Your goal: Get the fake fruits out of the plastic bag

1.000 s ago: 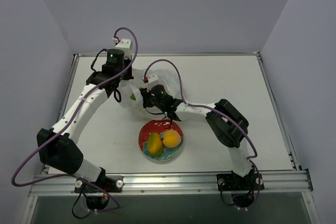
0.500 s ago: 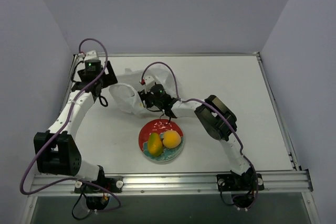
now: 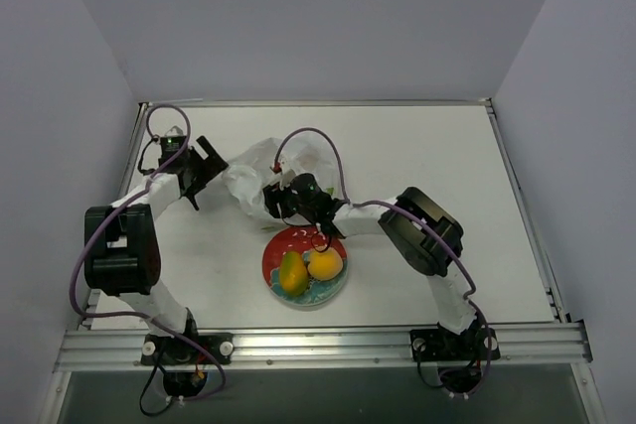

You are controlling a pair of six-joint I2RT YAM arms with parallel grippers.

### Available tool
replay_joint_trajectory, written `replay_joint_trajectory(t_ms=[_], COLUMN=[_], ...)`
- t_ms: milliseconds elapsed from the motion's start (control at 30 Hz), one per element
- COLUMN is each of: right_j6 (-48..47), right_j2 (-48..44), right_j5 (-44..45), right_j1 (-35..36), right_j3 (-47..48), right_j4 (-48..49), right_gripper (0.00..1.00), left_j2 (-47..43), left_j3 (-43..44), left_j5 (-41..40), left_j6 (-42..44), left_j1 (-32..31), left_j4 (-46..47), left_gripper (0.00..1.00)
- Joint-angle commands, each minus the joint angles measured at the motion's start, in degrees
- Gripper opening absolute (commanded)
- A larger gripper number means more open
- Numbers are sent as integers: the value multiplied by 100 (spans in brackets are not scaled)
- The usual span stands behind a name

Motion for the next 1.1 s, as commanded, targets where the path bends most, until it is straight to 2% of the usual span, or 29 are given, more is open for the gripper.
replay_joint_trajectory(t_ms=[0,67,100,167,233,300,400,433,500,533,567,700,800,900,1067], right_j6=[120,207,225,374,471,595,490,411,271,235,200,59,41,41,330], right_j2=[-554,-739,-800,-967,-1143,-1240,-1328,-1311,-1206,-1127,-1057,-775,-696,-564,-476], right_j5=[242,469,497,891,1033,1025,832,796,534,263,121,-161,-670,-1146,-788], right_j1=[279,472,508,473,333,52,-290,-353,-545,-616,-660,-687,-670,-652,-415], right_j3=[-407,-619,-716,-945,-1050,-1060,-1033,-946,-806,-692,-473,-207,-225,-15,-163], right_j4=[488,708,761,841,815,692,604,578,428,332,183,120,445,314,594], right_gripper=[57,55,55,58,59,59,58,56,24,14,10,13,22,30,45], left_j2=[-39,74,145,381,479,471,348,313,181,146,102,-117,-215,-83,-109], left_j3=[432,624,678,809,915,1047,1240,1293,1416,1469,1539,1786,1900,2040,2216], left_j5=[782,827,905,1351,1494,1609,1854,1916,2117,2188,2241,2006,1899,2048,2092], left_j6=[-250,-65,-13,111,320,427,533,568,577,603,655,1059,1323,1359,1333], left_j1=[-181,-435,-602,-770,-1007,-1113,-1193,-1202,-1210,-1219,-1254,-1272,-1237,-1298,-1614], left_j4=[832,727,640,674,586,454,358,349,147,120,-63,-635,-943,-1101,-1040], left_gripper=[87,84,77,57,28,12,3,3,2,2,2,2,2,2,2])
